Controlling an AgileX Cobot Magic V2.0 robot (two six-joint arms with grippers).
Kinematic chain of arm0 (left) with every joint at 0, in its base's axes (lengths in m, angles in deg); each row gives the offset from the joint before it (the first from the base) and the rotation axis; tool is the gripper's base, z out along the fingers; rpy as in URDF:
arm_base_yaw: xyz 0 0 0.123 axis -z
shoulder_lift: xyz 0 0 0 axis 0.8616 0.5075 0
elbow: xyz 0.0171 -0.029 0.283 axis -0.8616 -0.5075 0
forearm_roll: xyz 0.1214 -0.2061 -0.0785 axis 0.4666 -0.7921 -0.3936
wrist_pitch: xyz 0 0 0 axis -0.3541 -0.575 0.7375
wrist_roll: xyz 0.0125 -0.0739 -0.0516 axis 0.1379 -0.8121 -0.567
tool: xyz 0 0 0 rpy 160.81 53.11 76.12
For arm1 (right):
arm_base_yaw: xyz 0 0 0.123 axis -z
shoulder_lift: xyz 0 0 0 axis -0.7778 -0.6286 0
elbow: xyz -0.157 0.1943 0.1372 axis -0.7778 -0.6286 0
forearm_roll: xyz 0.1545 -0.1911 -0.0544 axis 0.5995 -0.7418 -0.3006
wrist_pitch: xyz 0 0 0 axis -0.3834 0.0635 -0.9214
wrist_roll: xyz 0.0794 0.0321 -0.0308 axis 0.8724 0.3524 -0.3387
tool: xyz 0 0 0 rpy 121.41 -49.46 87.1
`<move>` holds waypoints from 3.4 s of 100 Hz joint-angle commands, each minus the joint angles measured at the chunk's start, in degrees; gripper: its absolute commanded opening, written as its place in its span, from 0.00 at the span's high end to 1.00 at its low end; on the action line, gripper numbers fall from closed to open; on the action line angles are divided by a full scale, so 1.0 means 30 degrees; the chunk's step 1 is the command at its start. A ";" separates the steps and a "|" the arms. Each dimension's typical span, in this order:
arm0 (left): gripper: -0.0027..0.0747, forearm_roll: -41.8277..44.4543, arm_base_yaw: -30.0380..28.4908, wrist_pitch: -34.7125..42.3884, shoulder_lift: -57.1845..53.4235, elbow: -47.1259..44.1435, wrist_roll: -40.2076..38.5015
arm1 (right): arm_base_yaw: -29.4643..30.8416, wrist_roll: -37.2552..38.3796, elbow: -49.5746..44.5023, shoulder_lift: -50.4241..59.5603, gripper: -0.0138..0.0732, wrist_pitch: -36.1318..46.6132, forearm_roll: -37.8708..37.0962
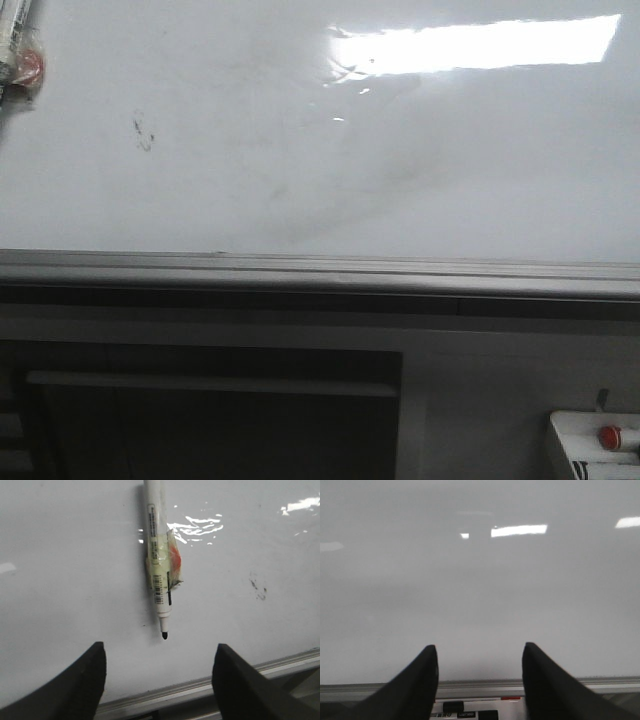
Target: Write number 2 on whiteboard
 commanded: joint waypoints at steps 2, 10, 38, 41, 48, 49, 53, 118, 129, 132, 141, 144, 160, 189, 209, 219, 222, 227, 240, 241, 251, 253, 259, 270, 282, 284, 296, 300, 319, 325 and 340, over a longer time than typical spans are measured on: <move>0.39 -0.0099 0.0203 0.1699 0.1821 0.1195 -0.0005 | -0.0018 -0.0242 0.0573 -0.0182 0.44 0.1496 -0.0210; 0.39 -0.0235 0.0203 0.1550 0.3396 0.2068 -0.0005 | -0.0018 -0.0242 0.0573 -0.0182 0.44 0.1496 -0.0210; 0.39 -0.0097 0.0203 0.0886 0.6805 0.4083 0.0056 | -0.0018 -0.0242 0.0573 -0.0182 0.44 0.1496 -0.0210; 0.39 -0.0063 0.0203 0.0886 0.7000 0.4218 0.0056 | -0.0018 -0.0242 0.0573 -0.0182 0.44 0.1496 -0.0210; 0.39 -0.0063 0.0203 0.0930 0.7417 0.4527 0.0056 | -0.0018 -0.0242 0.0573 -0.0182 0.44 0.1496 -0.0210; 0.39 -0.0063 0.0203 0.0966 0.7498 0.4580 0.0056 | -0.0018 -0.0242 0.0573 -0.0182 0.44 0.1496 -0.0210; 0.39 -0.0063 0.0203 0.1172 0.7683 0.4686 0.0056 | -0.0018 -0.0242 0.0573 -0.0182 0.44 0.1496 -0.0210; 0.97 -0.0045 0.0203 -0.0576 0.7521 0.5193 0.0171 | -0.0018 -0.0408 0.0573 -0.0263 0.44 0.1179 0.1412; 0.99 -0.0045 0.0284 -0.2000 0.6649 0.5193 0.1028 | -0.0326 -0.2764 0.1156 -0.1072 0.44 -0.0134 0.4048; 0.99 -0.0045 0.0414 -0.2233 0.6435 0.5227 0.1278 | -0.0559 -0.3847 0.1368 -0.1385 0.44 -0.0460 0.4901; 0.99 -0.0045 0.1186 -0.3107 0.5952 0.5387 0.1533 | -0.1476 -0.6735 0.2244 -0.2681 0.44 -0.1301 0.7761; 0.99 -0.0045 0.1525 -0.3654 0.5934 0.5586 0.2008 | -0.1821 -0.7440 0.2451 -0.3011 0.44 -0.1539 0.8216; 0.99 -0.0045 0.4092 -0.7517 0.6150 0.7501 0.3885 | -0.4421 -0.9515 0.4052 -0.5682 0.44 -0.2965 0.8873; 0.99 -0.0045 0.9369 -1.1308 0.6969 0.9794 0.7732 | -1.0980 -1.2664 0.6815 -0.9974 0.44 -0.4116 0.9425; 0.99 -0.0045 1.1921 -1.1343 0.6974 0.9794 0.8453 | -1.2383 -1.5412 0.8878 -1.1472 0.44 -0.5186 1.2484; 0.99 -0.0045 1.2499 -1.1262 0.6974 0.9794 0.8644 | -1.2383 -1.7436 0.9282 -1.1614 0.44 -0.5101 1.4351; 0.99 -0.0045 1.2611 -1.1210 0.6974 0.9794 0.8635 | -1.2383 -1.8159 0.9282 -1.1614 0.44 -0.4945 1.5090; 0.99 -0.0045 1.2712 -1.1044 0.6974 0.9794 0.8635 | -1.2383 -1.9257 0.9282 -1.1614 0.44 -0.4795 1.5942; 0.99 -0.0161 1.2811 -1.0537 0.6974 0.9794 0.8635 | -1.2383 -2.1052 0.9282 -1.1614 0.44 -0.4785 1.7250; 0.99 -0.0161 1.2811 -1.0487 0.6974 0.9794 0.8635 | -1.2383 -2.1151 0.9282 -1.1614 0.44 -0.4785 1.7331; 0.99 -0.0161 1.2811 -1.0409 0.6974 0.9794 0.8635 | -1.2383 -2.1508 0.9282 -1.1614 0.44 -0.4862 1.7414; 0.99 -0.0161 1.2811 -1.0409 0.6974 0.9794 0.8652 | -1.2383 -2.1551 0.9282 -1.1614 0.44 -0.4895 1.7414; 0.99 -0.0161 1.2811 -1.0314 0.6974 0.9794 0.8683 | -1.2383 -2.1624 0.9282 -1.1614 0.44 -0.4904 1.7414; 0.99 -0.0161 1.2811 -1.0045 0.6974 0.9794 0.8803 | -1.2383 -2.1748 0.9282 -1.1614 0.44 -0.4855 1.7420; 0.99 -0.0161 1.2811 -0.9820 0.6974 0.9814 0.8803 | -1.2383 -2.1748 0.9282 -1.1614 0.44 -0.4781 1.7420; 0.99 -0.0161 1.2811 -0.9828 0.6974 0.9814 0.8850 | -1.2383 -2.1748 0.9282 -1.1614 0.44 -0.4781 1.7420; 0.99 -0.0260 1.2811 -0.9828 0.6974 0.9814 0.9289 | -1.2383 -2.1748 0.9282 -1.1614 0.44 -0.4697 1.7420; 0.99 -0.0480 1.2811 -0.9828 0.6974 0.9843 0.9283 | -1.2383 -2.1748 0.9282 -1.1614 0.44 -0.4619 1.7420; 0.99 -0.0707 1.2811 -0.9798 0.6974 0.9975 0.9624 | -1.2383 -2.1775 0.9282 -1.1614 0.44 -0.4401 1.7420; 0.99 -0.0707 1.2811 -0.9798 0.6974 0.9975 0.9659 | -1.2383 -2.1775 0.9282 -1.1614 0.44 -0.4359 1.7420; 0.99 -0.0707 1.2811 -0.9798 0.6974 0.9975 0.9710 | -1.2383 -2.1775 0.9282 -1.1654 0.49 -0.4387 1.7420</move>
